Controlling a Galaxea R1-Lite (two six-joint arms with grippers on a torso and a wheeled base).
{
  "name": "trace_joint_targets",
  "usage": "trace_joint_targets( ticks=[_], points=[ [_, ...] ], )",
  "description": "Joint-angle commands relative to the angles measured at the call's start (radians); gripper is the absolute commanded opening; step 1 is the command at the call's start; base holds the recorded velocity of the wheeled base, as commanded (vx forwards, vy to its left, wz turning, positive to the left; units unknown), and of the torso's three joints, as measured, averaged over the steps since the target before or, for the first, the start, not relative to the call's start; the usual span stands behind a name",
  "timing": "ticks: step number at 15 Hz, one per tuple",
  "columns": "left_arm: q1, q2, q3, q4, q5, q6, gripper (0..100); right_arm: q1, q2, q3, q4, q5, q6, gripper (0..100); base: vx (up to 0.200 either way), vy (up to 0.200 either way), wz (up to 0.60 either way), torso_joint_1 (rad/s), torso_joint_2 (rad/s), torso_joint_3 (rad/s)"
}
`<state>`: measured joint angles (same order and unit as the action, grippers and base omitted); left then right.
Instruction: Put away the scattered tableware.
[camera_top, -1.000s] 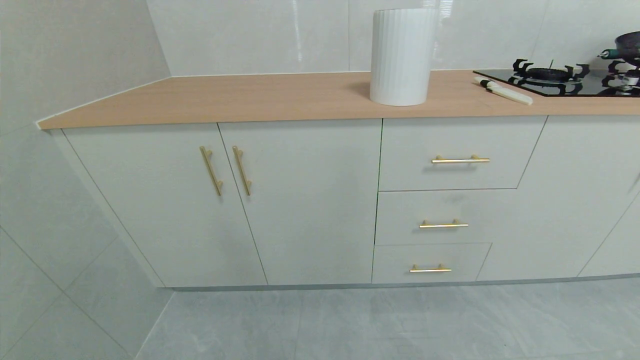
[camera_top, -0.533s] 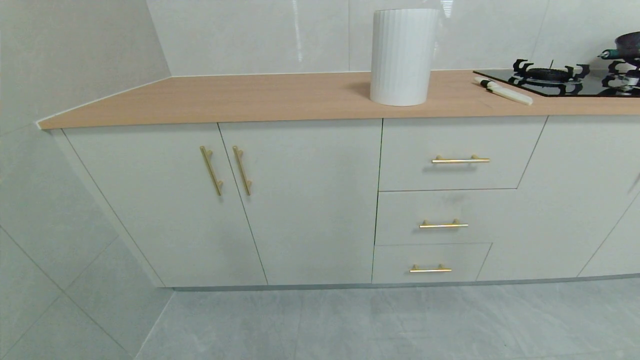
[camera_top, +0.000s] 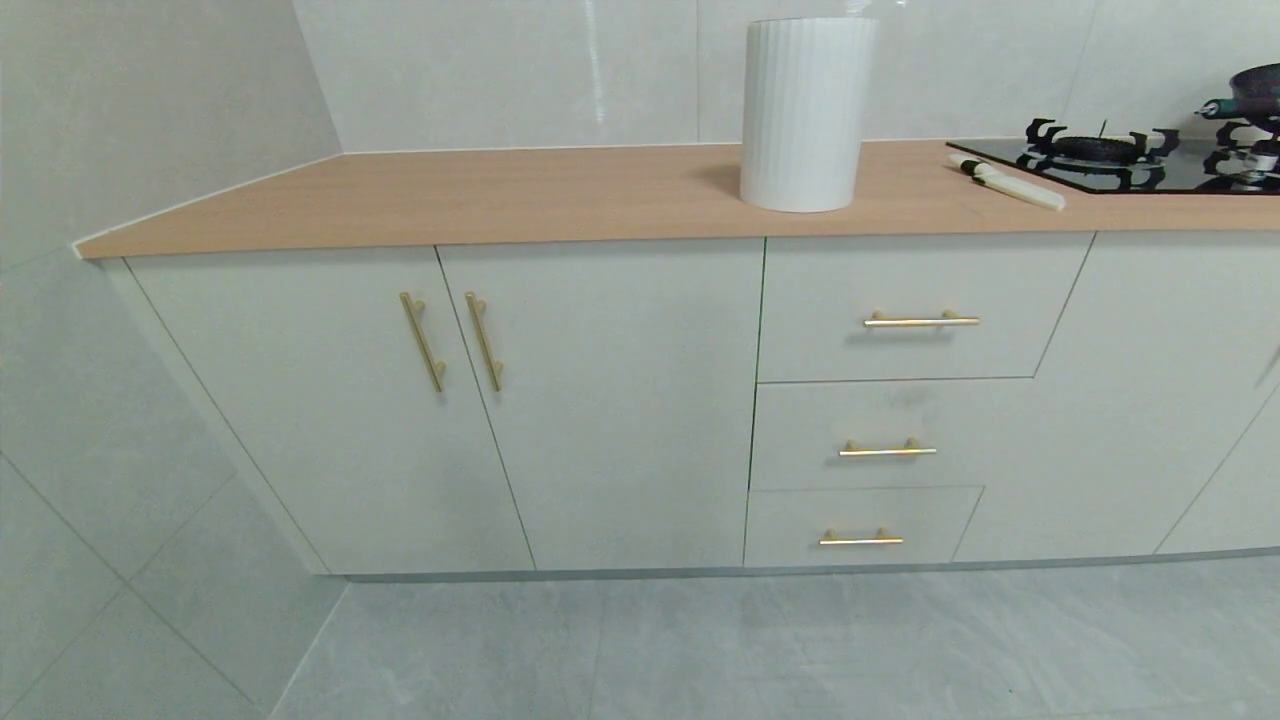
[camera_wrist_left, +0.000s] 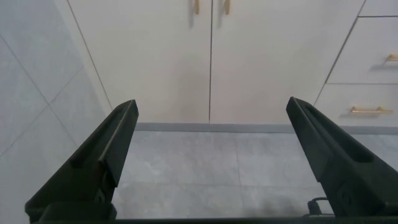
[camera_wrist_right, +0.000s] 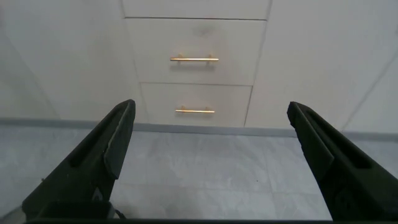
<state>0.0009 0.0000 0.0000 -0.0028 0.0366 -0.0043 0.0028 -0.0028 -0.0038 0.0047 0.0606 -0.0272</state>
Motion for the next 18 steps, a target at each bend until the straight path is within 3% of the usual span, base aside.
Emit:
trace_joint_targets(
  ticks=[1, 8, 18],
  points=[
    [0.001, 0.002, 0.000, 0.000, 0.000, 0.000, 100, 0.000, 0.004, 0.001, 0.005, -0.005, 0.006, 100, 0.000, 0.000, 0.00, 0.000, 0.00, 0.000],
    [0.001, 0.002, 0.000, 0.000, 0.000, 0.000, 100, 0.000, 0.004, 0.001, 0.005, -0.007, 0.007, 100, 0.000, 0.000, 0.00, 0.000, 0.00, 0.000],
    [0.001, 0.002, 0.000, 0.000, -0.001, 0.000, 100, 0.000, 0.004, 0.001, 0.005, -0.007, 0.007, 100, 0.200, 0.000, 0.00, 0.003, 0.00, 0.004]
  ],
)
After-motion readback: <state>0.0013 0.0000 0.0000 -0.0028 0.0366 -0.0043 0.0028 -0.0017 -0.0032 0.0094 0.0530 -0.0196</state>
